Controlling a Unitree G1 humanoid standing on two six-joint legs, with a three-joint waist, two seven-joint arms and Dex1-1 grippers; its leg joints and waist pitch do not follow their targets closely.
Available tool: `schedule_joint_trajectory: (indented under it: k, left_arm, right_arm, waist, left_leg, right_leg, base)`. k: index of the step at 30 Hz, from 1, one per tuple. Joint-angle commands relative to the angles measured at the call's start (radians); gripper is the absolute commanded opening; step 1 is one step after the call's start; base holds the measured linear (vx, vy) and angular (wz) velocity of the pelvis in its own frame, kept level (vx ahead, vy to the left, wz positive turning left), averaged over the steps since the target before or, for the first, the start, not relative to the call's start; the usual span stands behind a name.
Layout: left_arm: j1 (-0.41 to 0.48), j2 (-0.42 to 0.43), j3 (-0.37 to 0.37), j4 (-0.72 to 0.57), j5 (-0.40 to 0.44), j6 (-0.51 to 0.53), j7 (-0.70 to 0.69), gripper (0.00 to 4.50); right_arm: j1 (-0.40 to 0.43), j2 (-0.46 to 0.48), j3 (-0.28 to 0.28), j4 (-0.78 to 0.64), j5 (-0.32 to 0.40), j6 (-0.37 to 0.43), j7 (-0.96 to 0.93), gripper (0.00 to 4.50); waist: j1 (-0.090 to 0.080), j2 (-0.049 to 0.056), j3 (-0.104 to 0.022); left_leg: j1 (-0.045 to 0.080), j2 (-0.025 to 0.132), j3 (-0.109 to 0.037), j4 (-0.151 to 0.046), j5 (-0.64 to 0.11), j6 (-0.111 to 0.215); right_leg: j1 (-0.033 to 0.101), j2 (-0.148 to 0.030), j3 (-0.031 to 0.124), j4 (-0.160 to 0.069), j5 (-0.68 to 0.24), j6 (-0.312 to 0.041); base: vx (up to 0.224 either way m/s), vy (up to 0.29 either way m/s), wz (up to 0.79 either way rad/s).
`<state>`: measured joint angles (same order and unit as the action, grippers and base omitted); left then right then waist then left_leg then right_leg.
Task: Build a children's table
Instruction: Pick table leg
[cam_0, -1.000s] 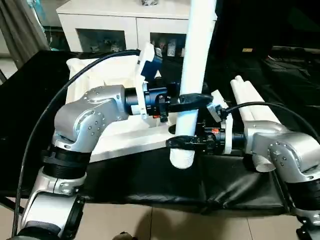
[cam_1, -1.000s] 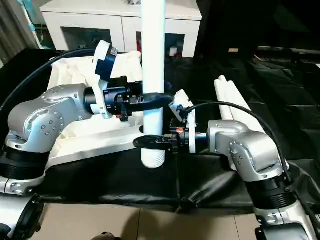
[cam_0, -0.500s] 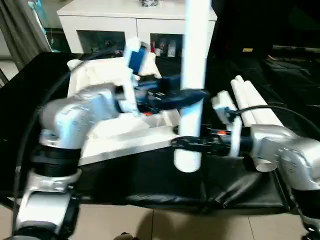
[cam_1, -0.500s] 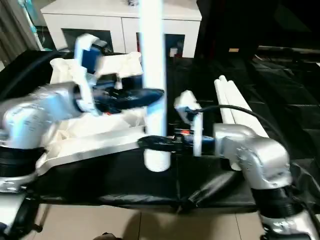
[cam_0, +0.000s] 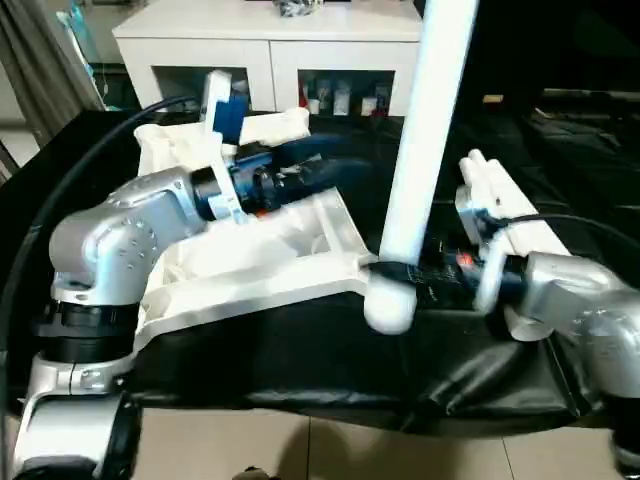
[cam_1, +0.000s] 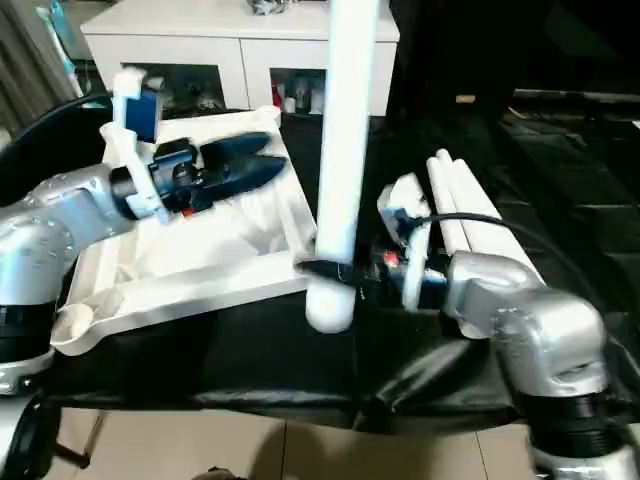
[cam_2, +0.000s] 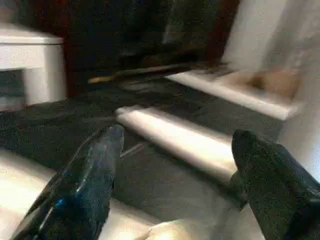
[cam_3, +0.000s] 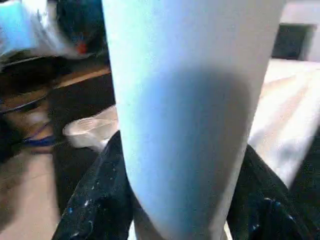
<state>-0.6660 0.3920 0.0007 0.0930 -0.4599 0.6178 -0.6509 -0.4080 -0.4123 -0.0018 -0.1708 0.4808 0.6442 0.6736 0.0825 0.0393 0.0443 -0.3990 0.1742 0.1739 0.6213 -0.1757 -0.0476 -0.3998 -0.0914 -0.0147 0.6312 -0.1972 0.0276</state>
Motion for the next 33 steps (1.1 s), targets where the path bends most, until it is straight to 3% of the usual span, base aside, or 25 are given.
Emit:
schedule_joint_trajectory:
  k: [1, 4, 5, 7, 9, 10, 11, 12, 15, 16, 17, 18, 19, 20, 21, 22, 23, 25, 26, 28, 33]
  left_arm:
    - [0.035, 0.009, -0.076, 0.044, 0.109, -0.066, 0.055, 3.59]
    - [0.070, 0.018, -0.182, 0.040, 0.143, -0.084, -0.019, 3.41]
    - [0.071, 0.019, -0.187, 0.039, 0.143, -0.085, -0.024, 3.41]
    - [0.091, 0.028, -0.280, 0.059, 0.165, -0.117, -0.122, 3.07]
    - [0.091, 0.028, -0.280, 0.059, 0.165, -0.117, -0.122, 3.05]
    - [0.088, 0.036, -0.333, 0.112, 0.205, -0.183, -0.176, 3.02]
    - [0.088, 0.036, -0.333, 0.112, 0.205, -0.183, -0.176, 3.02]
    - [0.075, 0.035, -0.370, 0.186, 0.250, -0.255, -0.217, 2.65]
    - [0.036, 0.027, -0.418, 0.341, 0.345, -0.388, -0.265, 2.47]
    - [0.020, 0.026, -0.428, 0.386, 0.366, -0.413, -0.286, 2.47]
    - [0.020, 0.026, -0.428, 0.386, 0.366, -0.413, -0.286, 2.19]
    - [0.009, 0.028, -0.439, 0.417, 0.383, -0.434, -0.300, 2.19]
    - [0.002, 0.030, -0.447, 0.434, 0.392, -0.444, -0.309, 2.15]
    - [0.002, 0.030, -0.447, 0.434, 0.392, -0.444, -0.309, 2.10]
    - [-0.009, 0.032, -0.461, 0.462, 0.400, -0.460, -0.311, 1.98]
    - [-0.009, 0.032, -0.461, 0.462, 0.400, -0.460, -0.311, 1.84]
    - [-0.030, 0.028, -0.474, 0.512, 0.412, -0.491, -0.307, 1.73]
    - [-0.042, 0.024, -0.476, 0.538, 0.416, -0.503, -0.304, 1.63]
    - [-0.079, 0.001, -0.465, 0.627, 0.434, -0.559, -0.309, 1.39]
    - [-0.103, -0.013, -0.452, 0.682, 0.444, -0.591, -0.322, 1.32]
    - [-0.133, -0.020, -0.455, 0.749, 0.464, -0.614, -0.363, 0.81]
  right_arm:
    - [-0.010, 0.015, -0.007, 0.061, -0.088, -0.084, -0.092, 1.88]
    - [-0.013, 0.050, -0.014, 0.119, -0.106, -0.094, -0.169, 1.88]
    - [-0.013, 0.052, -0.015, 0.121, -0.106, -0.095, -0.171, 1.88]
    - [-0.017, 0.078, -0.023, 0.159, -0.097, -0.100, -0.196, 1.88]
    - [-0.017, 0.078, -0.023, 0.159, -0.097, -0.100, -0.196, 1.88]
    - [-0.018, 0.075, -0.013, 0.177, -0.114, -0.128, -0.197, 1.88]
    - [-0.018, 0.075, -0.013, 0.177, -0.114, -0.128, -0.197, 1.88]
    - [-0.016, 0.077, -0.009, 0.185, -0.124, -0.160, -0.190, 1.88]
    - [-0.006, 0.088, -0.014, 0.201, -0.151, -0.217, -0.188, 1.87]
    - [0.001, 0.095, -0.028, 0.201, -0.142, -0.214, -0.187, 1.87]
    - [0.001, 0.095, -0.028, 0.201, -0.142, -0.214, -0.187, 1.87]
    - [0.005, 0.100, -0.036, 0.204, -0.138, -0.217, -0.188, 1.87]
    - [0.009, 0.103, -0.041, 0.201, -0.134, -0.217, -0.189, 1.87]
    - [0.009, 0.103, -0.041, 0.201, -0.134, -0.217, -0.189, 1.87]
    - [0.015, 0.104, -0.040, 0.198, -0.133, -0.222, -0.191, 1.87]
    - [0.015, 0.104, -0.040, 0.198, -0.133, -0.222, -0.191, 1.87]
    - [0.022, 0.104, -0.036, 0.192, -0.133, -0.234, -0.191, 1.87]
    - [0.027, 0.105, -0.035, 0.188, -0.132, -0.236, -0.190, 1.87]
    - [0.036, 0.109, -0.034, 0.182, -0.131, -0.248, -0.185, 1.87]
    - [0.042, 0.112, -0.035, 0.176, -0.131, -0.252, -0.182, 1.87]
    - [0.049, 0.113, -0.033, 0.166, -0.130, -0.250, -0.168, 1.87]
  waist:
    - [-0.007, -0.003, -0.067]
    - [-0.005, -0.002, -0.071]
    - [-0.001, -0.004, -0.073]
    - [0.001, -0.004, -0.074]
    - [0.000, -0.004, -0.073]
    - [-0.002, -0.005, -0.072]
    - [-0.003, -0.007, -0.070]
    - [-0.004, -0.005, -0.071]
    - [-0.008, -0.004, -0.069]
    - [-0.011, 0.005, -0.070]
    - [-0.016, 0.001, -0.070]
    - [-0.019, 0.000, -0.070]
    - [-0.020, 0.014, -0.072]
    - [-0.023, 0.009, -0.069]
    - [-0.023, 0.013, -0.072]
    - [-0.025, 0.008, -0.071]
    - [-0.024, 0.017, -0.071]
    - [-0.025, 0.014, -0.072]
    - [-0.027, 0.016, -0.069]
    - [-0.024, 0.018, -0.072]
    - [-0.027, 0.023, -0.073]
  left_leg:
    - [0.025, 0.028, -0.011, -0.082, -0.199, -0.058]
    - [0.027, 0.030, -0.011, -0.082, -0.183, -0.049]
    - [0.028, 0.030, -0.010, -0.080, -0.165, -0.040]
    - [0.025, 0.029, -0.008, -0.079, -0.141, -0.028]
    - [0.023, 0.028, -0.008, -0.079, -0.133, -0.019]
    - [0.023, 0.028, -0.007, -0.079, -0.137, -0.018]
    - [0.022, 0.026, -0.005, -0.078, -0.155, -0.012]
    - [0.024, 0.027, -0.006, -0.079, -0.164, -0.018]
    - [0.024, 0.027, -0.009, -0.084, -0.212, -0.034]
    - [0.026, 0.028, -0.011, -0.085, -0.213, -0.041]
    - [0.025, 0.029, -0.012, -0.086, -0.219, -0.043]
    - [0.024, 0.029, -0.012, -0.087, -0.218, -0.042]
    - [0.025, 0.030, -0.014, -0.086, -0.218, -0.043]
    - [0.026, 0.031, -0.012, -0.088, -0.226, -0.039]
    - [0.026, 0.030, -0.013, -0.085, -0.227, -0.038]
    - [0.026, 0.030, -0.011, -0.084, -0.224, -0.030]
    - [0.025, 0.029, -0.012, -0.084, -0.220, -0.028]
    - [0.024, 0.027, -0.011, -0.082, -0.217, -0.020]
    - [0.023, 0.024, -0.007, -0.080, -0.216, -0.010]
    - [0.024, 0.027, -0.010, -0.080, -0.216, -0.011]
    - [0.024, 0.031, -0.012, -0.082, -0.214, 0.001]
  right_leg:
    - [0.039, -0.029, 0.016, -0.076, -0.172, -0.164]
    - [0.035, -0.026, 0.017, -0.070, -0.127, -0.176]
    - [0.033, -0.026, 0.017, -0.067, -0.096, -0.184]
    - [0.035, -0.025, 0.016, -0.061, -0.037, -0.204]
    - [0.039, -0.025, 0.015, -0.059, -0.010, -0.212]
    - [0.039, -0.025, 0.015, -0.059, -0.011, -0.212]
    - [0.038, -0.027, 0.017, -0.068, -0.045, -0.206]
    - [0.040, -0.028, 0.018, -0.066, -0.057, -0.203]
    - [0.039, -0.030, 0.020, -0.077, -0.133, -0.170]
    - [0.038, -0.031, 0.020, -0.074, -0.123, -0.169]
    - [0.039, -0.030, 0.019, -0.073, -0.104, -0.177]
    - [0.040, -0.030, 0.018, -0.073, -0.093, -0.185]
    - [0.040, -0.032, 0.018, -0.067, -0.071, -0.199]
    - [0.038, -0.030, 0.017, -0.073, -0.070, -0.204]
    - [0.042, -0.032, 0.017, -0.067, -0.051, -0.220]
    - [0.042, -0.031, 0.017, -0.068, -0.038, -0.230]
    - [0.043, -0.031, 0.017, -0.066, -0.033, -0.234]
    - [0.047, -0.032, 0.017, -0.067, -0.019, -0.244]
    - [0.043, -0.030, 0.017, -0.075, -0.029, -0.245]
    - [0.047, -0.033, 0.017, -0.071, -0.031, -0.249]
    - [0.048, -0.035, 0.016, -0.068, -0.013, -0.271]
  base:
    - [0.000, 0.000, 0.00]
    - [0.000, 0.000, 0.00]
    - [0.000, 0.000, 0.00]
    - [0.000, 0.000, 0.00]
    - [0.000, 0.000, 0.00]
    - [0.000, 0.000, 0.00]
    - [0.000, 0.000, 0.00]
    - [0.000, 0.000, 0.00]
    - [0.000, 0.000, 0.00]
    - [0.000, 0.000, 0.00]
    - [0.000, 0.000, 0.00]
    - [0.000, 0.000, 0.00]
    - [0.000, 0.000, 0.00]
    - [0.000, 0.000, 0.00]
    - [0.000, 0.000, 0.00]
    - [0.000, 0.000, 0.00]
    - [0.000, 0.000, 0.00]
    - [0.000, 0.000, 0.00]
    - [0.000, 0.000, 0.00]
    - [0.000, 0.000, 0.00]
    - [0.000, 0.000, 0.00]
